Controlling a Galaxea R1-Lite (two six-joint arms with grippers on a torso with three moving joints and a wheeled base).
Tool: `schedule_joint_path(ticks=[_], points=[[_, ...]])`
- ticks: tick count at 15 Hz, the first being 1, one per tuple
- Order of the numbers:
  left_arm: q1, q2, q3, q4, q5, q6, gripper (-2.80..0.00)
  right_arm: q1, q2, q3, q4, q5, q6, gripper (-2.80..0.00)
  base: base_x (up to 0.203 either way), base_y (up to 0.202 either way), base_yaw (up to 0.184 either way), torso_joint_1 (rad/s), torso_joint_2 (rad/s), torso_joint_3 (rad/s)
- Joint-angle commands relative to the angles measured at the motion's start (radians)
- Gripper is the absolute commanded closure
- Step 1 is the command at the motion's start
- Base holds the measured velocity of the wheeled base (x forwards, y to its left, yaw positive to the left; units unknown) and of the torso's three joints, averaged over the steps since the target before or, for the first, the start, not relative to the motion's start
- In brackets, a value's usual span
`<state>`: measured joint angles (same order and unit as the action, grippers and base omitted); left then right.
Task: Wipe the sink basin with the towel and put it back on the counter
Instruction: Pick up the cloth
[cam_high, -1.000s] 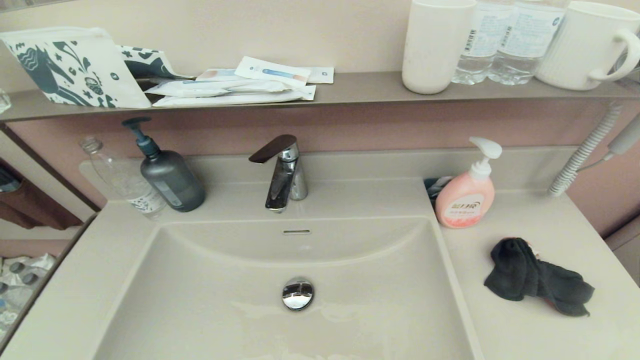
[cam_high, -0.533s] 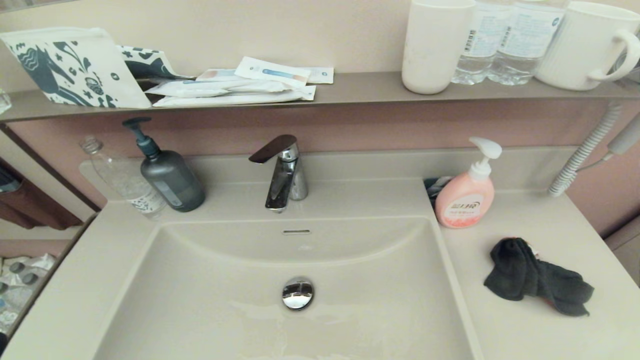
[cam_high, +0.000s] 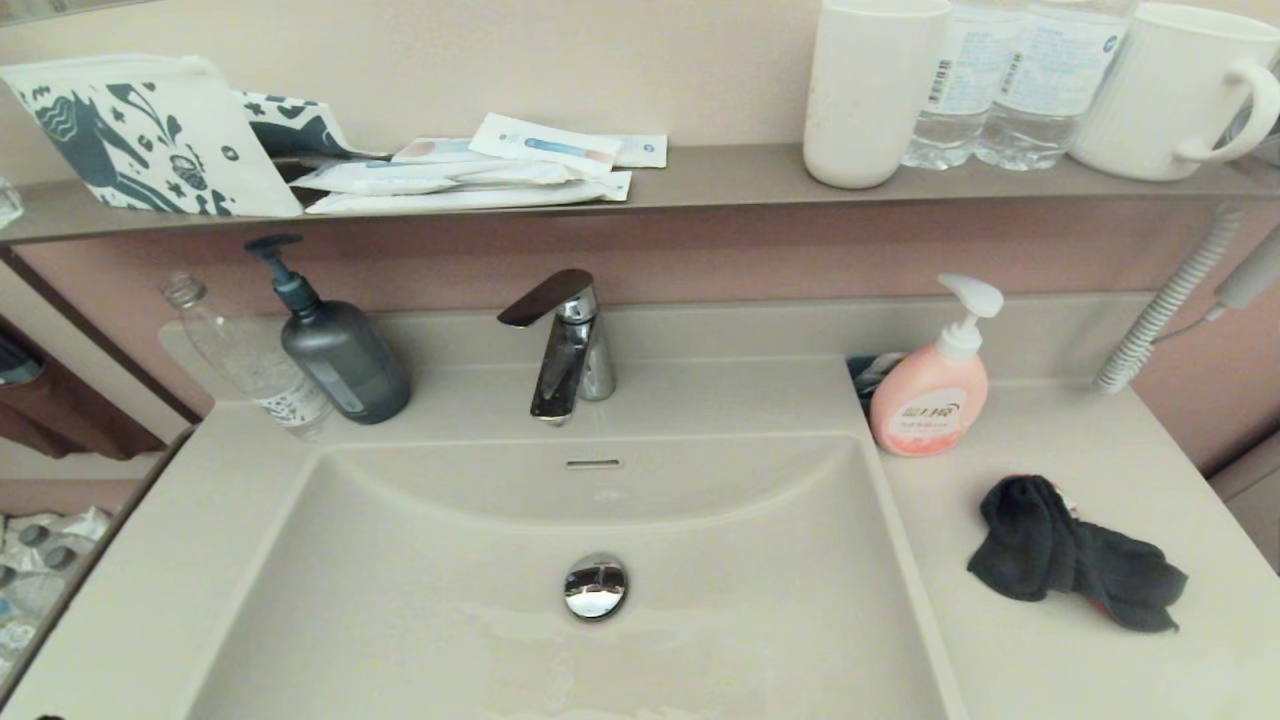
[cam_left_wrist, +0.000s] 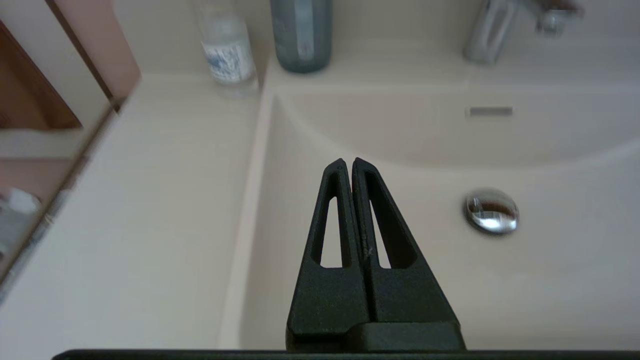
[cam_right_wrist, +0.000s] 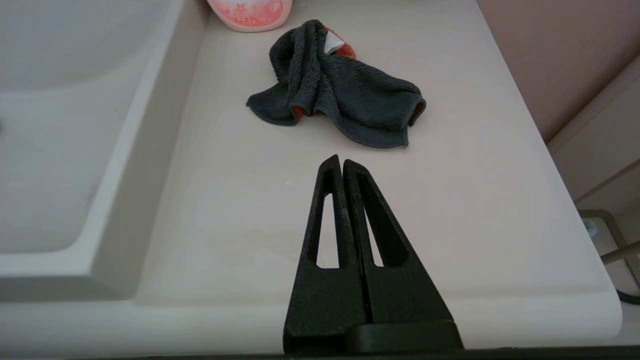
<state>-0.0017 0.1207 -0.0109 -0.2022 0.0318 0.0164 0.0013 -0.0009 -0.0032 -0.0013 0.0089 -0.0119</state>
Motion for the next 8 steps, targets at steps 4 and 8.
schedule_joint_path(ticks=[4,8], points=[[0.0,-0.121,0.011,0.167,-0.024,-0.025,0.0,0.0,0.001,0.0,0.0,0.0,-0.002,0.0,0.0,0.0,0.0,0.0,0.0,0.0],[0.0,-0.121,0.011,0.2,-0.024,-0.042,0.0,0.0,0.001,0.0,0.0,0.0,-0.002,0.0,0.0,0.0,0.0,0.0,0.0,0.0]])
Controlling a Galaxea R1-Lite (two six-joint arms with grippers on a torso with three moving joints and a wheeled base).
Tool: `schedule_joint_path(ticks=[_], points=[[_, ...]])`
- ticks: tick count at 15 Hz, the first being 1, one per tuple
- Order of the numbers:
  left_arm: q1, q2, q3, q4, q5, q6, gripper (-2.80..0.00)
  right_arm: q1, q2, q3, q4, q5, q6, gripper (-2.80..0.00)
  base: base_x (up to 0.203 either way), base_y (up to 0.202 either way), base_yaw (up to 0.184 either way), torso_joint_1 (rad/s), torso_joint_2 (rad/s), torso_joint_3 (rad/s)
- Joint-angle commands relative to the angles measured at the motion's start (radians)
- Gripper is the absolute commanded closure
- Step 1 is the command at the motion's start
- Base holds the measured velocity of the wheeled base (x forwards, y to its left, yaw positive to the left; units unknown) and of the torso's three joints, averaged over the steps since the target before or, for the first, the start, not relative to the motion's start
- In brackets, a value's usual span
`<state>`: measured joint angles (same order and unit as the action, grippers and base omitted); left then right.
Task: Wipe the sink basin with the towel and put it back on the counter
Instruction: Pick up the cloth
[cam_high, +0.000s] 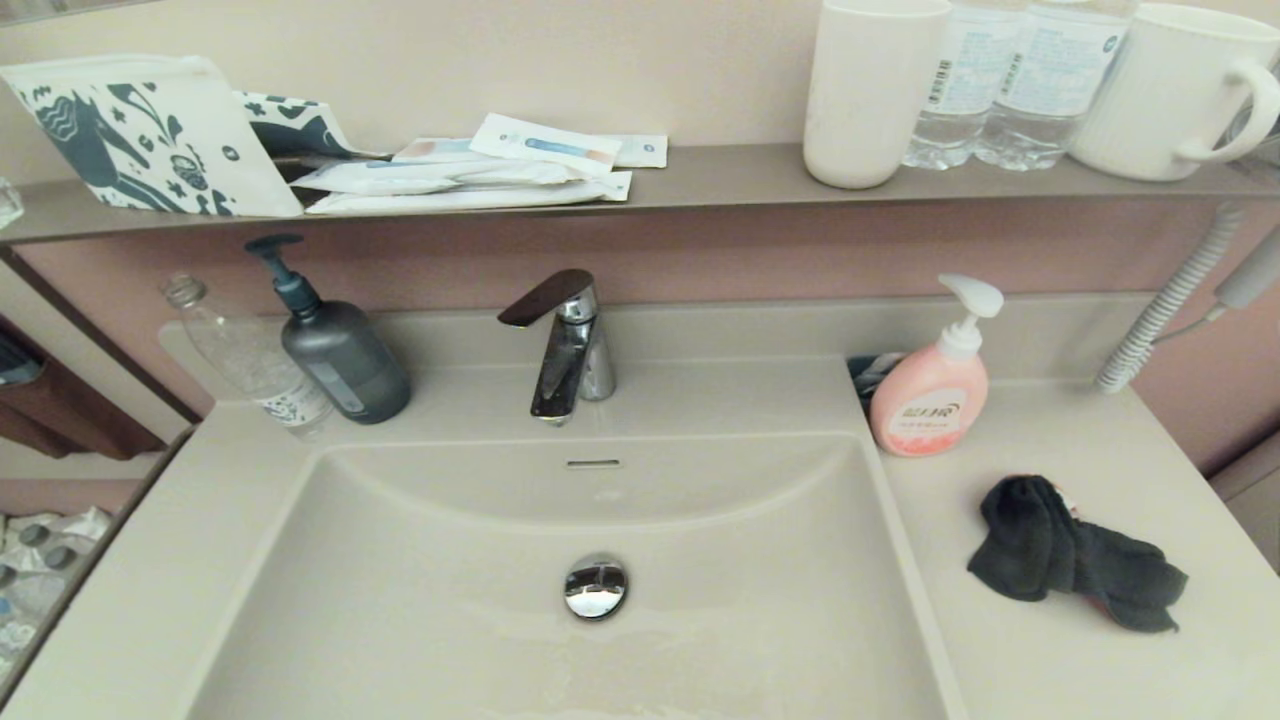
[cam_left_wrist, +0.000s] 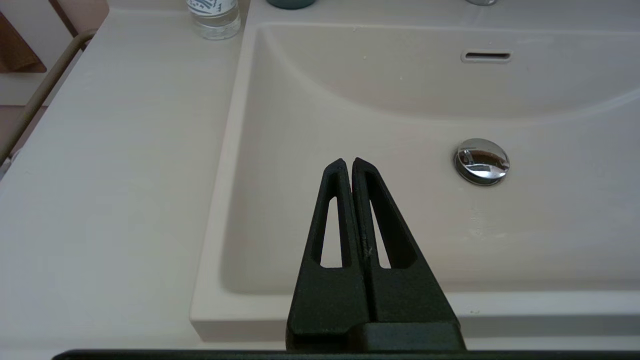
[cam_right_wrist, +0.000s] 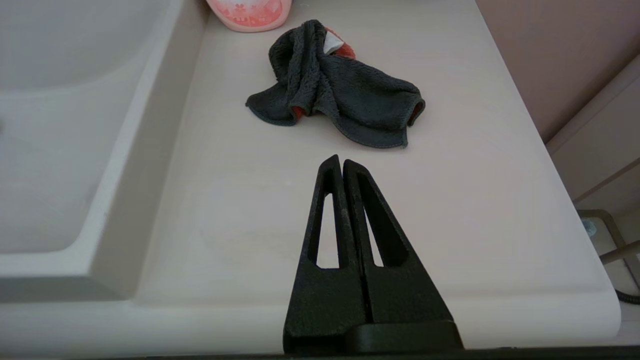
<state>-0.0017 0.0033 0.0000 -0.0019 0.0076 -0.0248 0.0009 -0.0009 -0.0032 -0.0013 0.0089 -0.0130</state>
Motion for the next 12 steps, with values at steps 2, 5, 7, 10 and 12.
schedule_joint_path(ticks=[2,5,7,10,12], points=[[0.0,-0.003,-0.001,-0.001,0.0,-0.003,0.0,0.001,0.001,0.0,0.0,0.0,-0.001,0.0,0.0,0.0,0.0,0.0,0.0,0.0],[0.0,-0.003,0.0,0.0,0.006,-0.049,0.0,0.001,0.001,0.0,0.0,0.0,-0.001,0.0,0.0,0.0,0.0,0.0,0.0,0.0],[0.0,-0.003,0.0,0.0,0.006,-0.05,0.0,0.001,0.001,0.0,0.0,0.0,-0.001,0.0,0.0,0.0,0.0,0.0,0.0,0.0],[0.0,-0.003,0.0,0.002,0.007,-0.052,0.0,0.001,0.001,0.0,0.0,0.0,-0.007,0.0,0.0,0.0,0.0,0.0,0.0,0.0],[0.0,-0.003,-0.002,0.002,0.006,-0.052,0.0,0.001,0.001,-0.001,0.006,0.002,-0.032,0.0,0.0,0.0,0.0,0.0,0.0,0.0]])
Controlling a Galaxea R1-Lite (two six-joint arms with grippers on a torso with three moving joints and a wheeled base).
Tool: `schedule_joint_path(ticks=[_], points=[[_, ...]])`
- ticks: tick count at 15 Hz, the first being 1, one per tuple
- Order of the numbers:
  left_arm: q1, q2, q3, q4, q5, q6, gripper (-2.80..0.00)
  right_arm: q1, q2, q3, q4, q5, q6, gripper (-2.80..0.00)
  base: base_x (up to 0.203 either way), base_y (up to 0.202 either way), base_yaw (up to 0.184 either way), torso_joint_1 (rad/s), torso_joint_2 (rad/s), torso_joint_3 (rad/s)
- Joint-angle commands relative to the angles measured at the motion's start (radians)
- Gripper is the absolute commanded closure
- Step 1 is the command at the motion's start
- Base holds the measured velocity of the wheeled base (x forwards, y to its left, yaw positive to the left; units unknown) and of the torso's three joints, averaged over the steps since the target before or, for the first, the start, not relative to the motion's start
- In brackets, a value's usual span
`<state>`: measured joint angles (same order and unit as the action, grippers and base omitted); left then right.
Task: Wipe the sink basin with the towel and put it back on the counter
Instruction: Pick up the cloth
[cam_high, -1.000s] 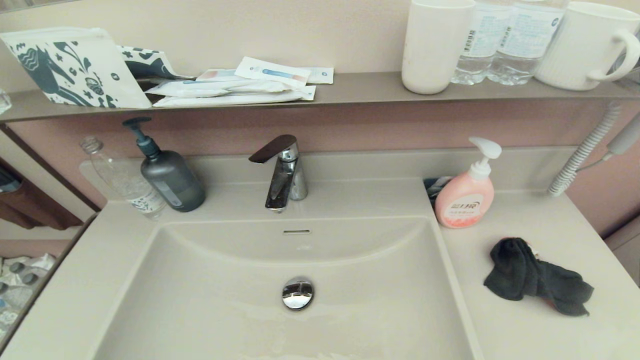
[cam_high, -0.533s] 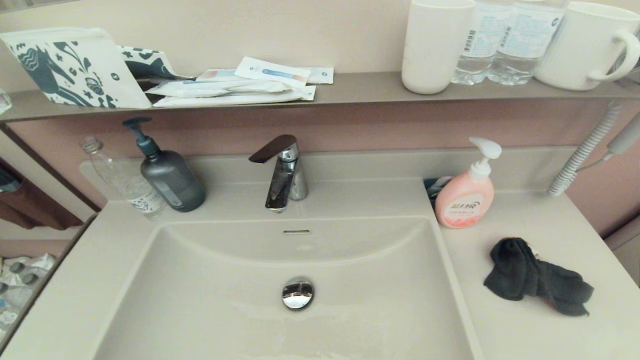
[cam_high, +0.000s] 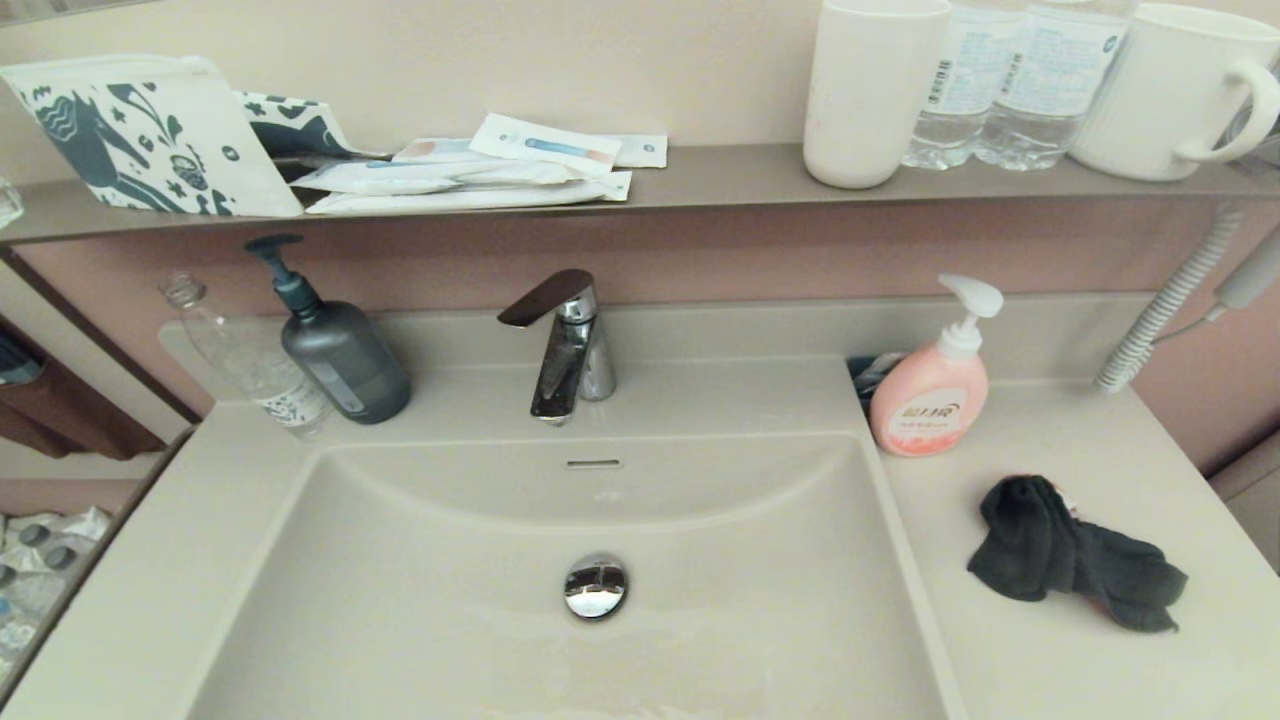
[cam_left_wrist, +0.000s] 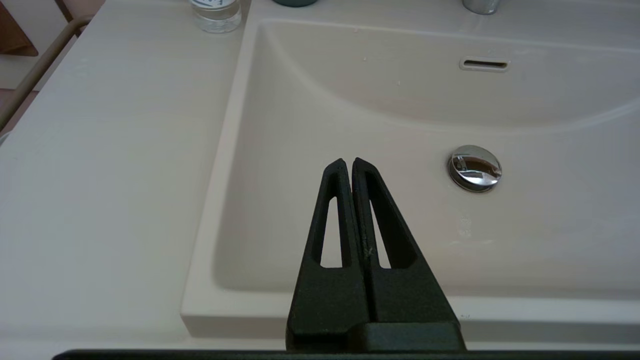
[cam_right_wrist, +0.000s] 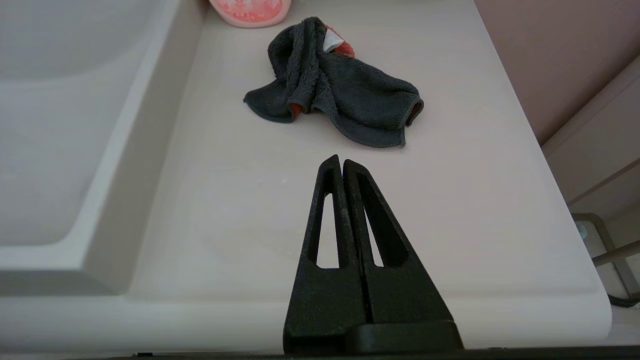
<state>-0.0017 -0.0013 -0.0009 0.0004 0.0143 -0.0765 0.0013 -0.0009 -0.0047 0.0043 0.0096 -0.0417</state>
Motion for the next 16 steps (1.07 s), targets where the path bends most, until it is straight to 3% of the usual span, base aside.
schedule_joint_path(ticks=[1,3,6,10,14,16], points=[[0.0,0.001,0.0,0.0,0.001,0.0,0.0,0.0,0.001,0.0,0.002,-0.001,-0.003,0.0,0.0,0.0,0.0,0.0,0.0,0.0],[0.0,0.001,0.0,0.0,0.0,0.0,0.0,0.0,0.004,-0.025,0.006,-0.01,-0.003,0.0,0.0,0.0,0.0,0.0,0.0,0.0],[0.0,0.001,-0.001,0.0,0.001,-0.002,0.0,0.001,0.114,-0.198,0.058,-0.016,-0.005,0.0,0.0,0.0,0.0,0.0,0.0,0.0],[0.0,0.001,0.0,0.0,0.0,0.0,0.0,0.003,0.448,-0.491,0.084,-0.019,-0.003,0.0,0.0,0.0,0.0,0.0,0.0,0.0],[0.0,0.001,0.001,0.0,0.0,0.0,0.0,0.0,0.78,-0.618,0.098,-0.081,-0.014,0.0,0.0,0.0,0.0,0.0,0.0,0.0],[0.0,0.001,0.001,0.0,0.0,0.0,0.0,0.0,0.927,-0.663,0.141,-0.106,-0.059,0.0,0.0,0.0,0.0,0.0,0.0,0.0]])
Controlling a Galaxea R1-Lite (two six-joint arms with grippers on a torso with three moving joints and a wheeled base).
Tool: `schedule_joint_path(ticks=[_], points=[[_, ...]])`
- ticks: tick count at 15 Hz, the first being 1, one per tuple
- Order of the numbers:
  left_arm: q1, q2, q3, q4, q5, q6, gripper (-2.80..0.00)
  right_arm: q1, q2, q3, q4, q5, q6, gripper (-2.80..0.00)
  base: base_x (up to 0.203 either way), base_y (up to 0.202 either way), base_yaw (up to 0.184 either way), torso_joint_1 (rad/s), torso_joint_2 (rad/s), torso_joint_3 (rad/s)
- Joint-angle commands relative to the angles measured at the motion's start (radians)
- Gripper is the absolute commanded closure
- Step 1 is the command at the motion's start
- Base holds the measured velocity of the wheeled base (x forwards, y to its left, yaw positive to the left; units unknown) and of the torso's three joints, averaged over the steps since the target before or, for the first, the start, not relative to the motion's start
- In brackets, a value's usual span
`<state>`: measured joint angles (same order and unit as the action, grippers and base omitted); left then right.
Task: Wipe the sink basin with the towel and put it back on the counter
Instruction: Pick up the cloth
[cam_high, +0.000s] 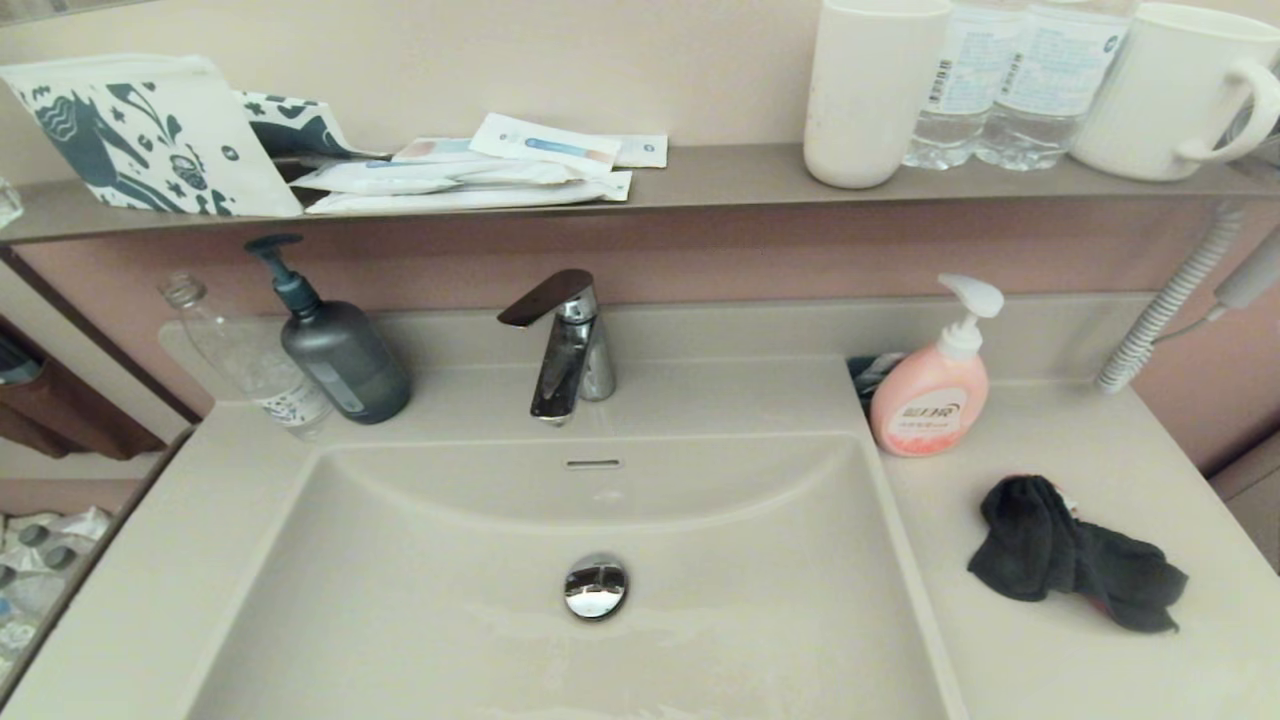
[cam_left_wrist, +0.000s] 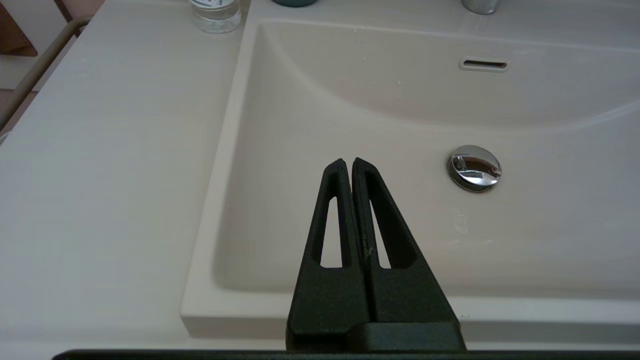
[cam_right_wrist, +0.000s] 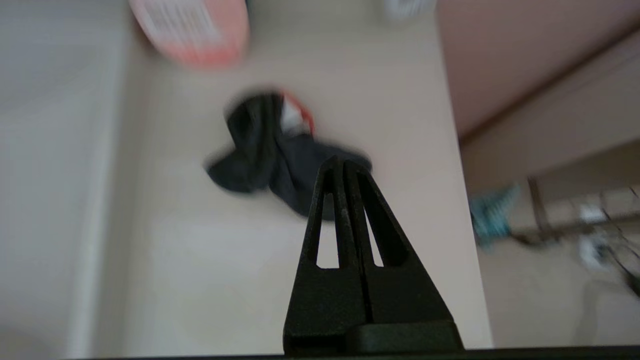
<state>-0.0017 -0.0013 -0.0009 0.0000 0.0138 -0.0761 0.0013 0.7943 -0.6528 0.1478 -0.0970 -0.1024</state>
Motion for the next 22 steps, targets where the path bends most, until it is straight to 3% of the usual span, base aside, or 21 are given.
schedule_joint_path(ticks=[1,7,10,13,17,21,22], points=[[0.0,0.001,0.0,0.0,0.001,-0.001,0.0,0.002,0.207,-0.044,0.04,-0.007,-0.028,0.0,0.0,0.0,0.0,0.0,0.0,0.0],[0.0,0.001,0.0,0.0,0.0,-0.001,0.0,0.03,0.493,-0.164,0.239,-0.028,-0.177,0.0,0.0,0.0,0.0,0.0,0.0,0.0],[0.0,0.001,0.0,0.0,0.0,-0.001,0.0,0.113,0.546,-0.166,0.236,-0.195,-0.247,0.0,0.0,0.0,0.0,0.0,0.0,0.0],[0.0,0.001,-0.001,0.0,0.001,-0.001,0.0,0.241,0.561,-0.164,0.212,-0.305,-0.256,0.0,0.0,0.0,0.0,0.0,0.0,0.0],[0.0,0.001,-0.001,0.0,0.0,-0.001,0.0,0.328,0.59,-0.112,0.208,-0.589,-0.257,0.0,0.0,0.0,0.0,0.0,0.0,0.0],[0.0,0.001,0.0,0.0,0.0,-0.001,0.0,0.378,0.594,0.026,0.04,-0.635,-0.268,0.0,0.0,0.0,0.0,0.0,0.0,0.0],[0.0,0.001,0.0,0.0,0.0,-0.001,0.0,0.381,0.6,0.059,-0.006,-0.636,-0.277,-2.8,0.0,0.0,0.0,0.0,0.0,0.0]])
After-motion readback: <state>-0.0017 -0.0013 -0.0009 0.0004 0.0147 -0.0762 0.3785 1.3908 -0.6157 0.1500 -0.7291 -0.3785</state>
